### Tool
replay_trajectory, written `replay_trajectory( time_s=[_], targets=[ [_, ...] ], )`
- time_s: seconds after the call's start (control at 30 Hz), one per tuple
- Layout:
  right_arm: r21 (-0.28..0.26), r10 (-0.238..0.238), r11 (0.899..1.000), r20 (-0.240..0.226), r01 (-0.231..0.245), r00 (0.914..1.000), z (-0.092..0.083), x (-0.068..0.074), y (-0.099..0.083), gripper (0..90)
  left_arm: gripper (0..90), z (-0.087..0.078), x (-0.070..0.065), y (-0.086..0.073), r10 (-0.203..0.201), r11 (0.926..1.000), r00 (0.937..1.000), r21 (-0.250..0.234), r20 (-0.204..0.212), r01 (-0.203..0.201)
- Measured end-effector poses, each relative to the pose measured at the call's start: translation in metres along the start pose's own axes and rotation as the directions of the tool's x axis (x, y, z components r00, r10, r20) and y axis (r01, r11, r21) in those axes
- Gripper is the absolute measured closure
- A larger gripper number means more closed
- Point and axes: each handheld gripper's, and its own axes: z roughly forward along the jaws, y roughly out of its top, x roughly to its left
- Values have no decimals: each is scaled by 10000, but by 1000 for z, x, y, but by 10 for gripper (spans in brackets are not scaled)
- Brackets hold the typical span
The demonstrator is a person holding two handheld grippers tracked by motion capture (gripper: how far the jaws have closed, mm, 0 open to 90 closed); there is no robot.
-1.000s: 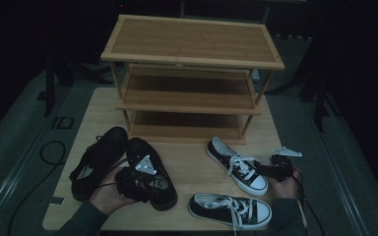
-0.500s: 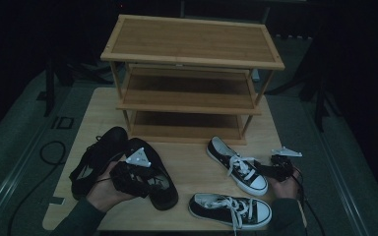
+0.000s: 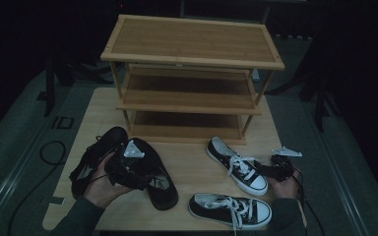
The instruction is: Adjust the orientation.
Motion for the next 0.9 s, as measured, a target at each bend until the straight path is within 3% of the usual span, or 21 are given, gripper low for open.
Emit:
replay_trajectory(
  time_s=[0.53, 0.7, 0.77, 0.87, 0.9],
  targets=[
    [-1, -8, 10000, 3, 8, 10000, 0, 0, 0, 171, 98, 22, 7, -3, -565, 9959, 9977, 689, -383, 590],
    [2, -1, 10000, 6, 1, 10000, 0, 0, 0, 171, 159, 30, 6, -4, -767, 9939, 9965, 765, -332, 790],
    [0, -8, 10000, 3, 8, 10000, 0, 0, 0, 171, 250, 33, 4, -4, -834, 9934, 9965, 779, -100, 839],
    [-1, -7, 10000, 4, 7, 10000, 0, 0, 0, 171, 298, 34, 3, -4, -822, 9936, 9961, 745, -323, 844],
    [1, -2, 10000, 0, 2, 10000, 0, 0, 0, 171, 372, 32, 4, -4, -965, 9931, 9950, 642, -247, 979]
  ],
)
